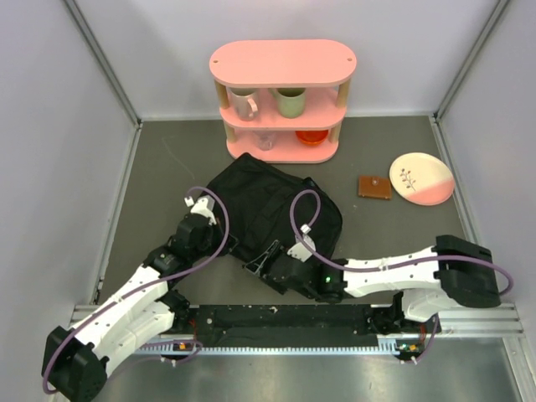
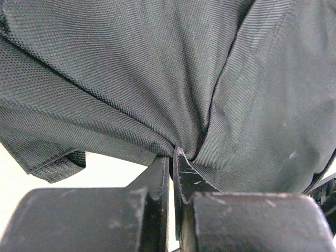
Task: Pack the student bag
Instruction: Zip the student bag at the center of the board.
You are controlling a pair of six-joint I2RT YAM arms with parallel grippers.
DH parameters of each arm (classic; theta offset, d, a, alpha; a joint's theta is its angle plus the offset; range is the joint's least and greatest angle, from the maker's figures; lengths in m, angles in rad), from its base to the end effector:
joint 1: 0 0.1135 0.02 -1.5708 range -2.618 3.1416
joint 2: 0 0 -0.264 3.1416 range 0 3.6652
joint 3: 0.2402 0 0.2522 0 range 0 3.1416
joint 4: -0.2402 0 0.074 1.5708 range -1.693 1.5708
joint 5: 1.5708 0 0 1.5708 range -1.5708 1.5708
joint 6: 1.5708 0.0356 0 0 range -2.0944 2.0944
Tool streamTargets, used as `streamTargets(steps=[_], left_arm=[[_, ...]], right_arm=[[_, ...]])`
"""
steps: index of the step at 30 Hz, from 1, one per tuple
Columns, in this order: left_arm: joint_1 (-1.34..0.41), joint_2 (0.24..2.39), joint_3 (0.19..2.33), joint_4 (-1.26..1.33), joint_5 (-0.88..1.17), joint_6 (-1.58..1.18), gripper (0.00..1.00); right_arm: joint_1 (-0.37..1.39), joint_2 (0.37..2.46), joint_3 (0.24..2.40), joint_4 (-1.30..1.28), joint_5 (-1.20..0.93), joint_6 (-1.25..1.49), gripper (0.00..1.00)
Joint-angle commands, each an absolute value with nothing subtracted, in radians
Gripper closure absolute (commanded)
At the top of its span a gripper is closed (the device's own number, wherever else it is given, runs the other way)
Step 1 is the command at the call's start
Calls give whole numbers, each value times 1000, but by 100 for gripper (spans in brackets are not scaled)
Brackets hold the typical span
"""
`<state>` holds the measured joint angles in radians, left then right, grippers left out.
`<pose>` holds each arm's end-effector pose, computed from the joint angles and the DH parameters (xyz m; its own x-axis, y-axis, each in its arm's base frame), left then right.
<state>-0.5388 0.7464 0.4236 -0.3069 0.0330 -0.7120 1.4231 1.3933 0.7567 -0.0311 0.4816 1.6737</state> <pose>0.1420 -0.0862 0.2074 -0.7327 -0.3228 -0.5992 0.0753 0.8365 -0.5427 0.0588 0.2833 0.2106 -0.8094 0.5505 -0.2046 0.1752 0.5588 0.8106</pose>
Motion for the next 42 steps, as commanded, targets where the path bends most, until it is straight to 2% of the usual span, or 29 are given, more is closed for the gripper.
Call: streamTargets(steps=[1,6,11,17,20,27,30,32,34,35,36,42], left_arm=[[-541,749,485,-219,118,-666,100],[-541,761,495,-221,164,-650,100],[-541,761,495,-221,187,-634,100],[-541,741,468,-206,186,-650,100],[-541,732,462,-206,176,-650,100],[-541,727,469,-221,167,-635,100],[-541,729,476,-232,158,-626,100],[-541,727,479,-239,156,-626,100],[-541,724,477,-241,153,-626,100],[-541,724,476,-239,152,-626,100],[-541,726,476,-241,152,-626,100],[-541,724,482,-255,144,-617,100]], right_arm=[[1443,1472,807,20,532,1873,39],[1443,1560,865,-27,603,1934,39],[1430,1562,871,-57,721,1934,39],[1416,1551,836,-71,710,2005,39],[1408,1560,825,-72,684,2031,43],[1402,1569,827,-69,687,2034,76],[1396,1572,816,-71,681,2046,80],[1396,1566,805,-69,684,2048,88],[1394,1562,801,-72,686,2048,90],[1393,1557,792,-72,687,2048,97],[1396,1554,788,-74,692,2048,100],[1393,1536,769,-81,690,2017,100]])
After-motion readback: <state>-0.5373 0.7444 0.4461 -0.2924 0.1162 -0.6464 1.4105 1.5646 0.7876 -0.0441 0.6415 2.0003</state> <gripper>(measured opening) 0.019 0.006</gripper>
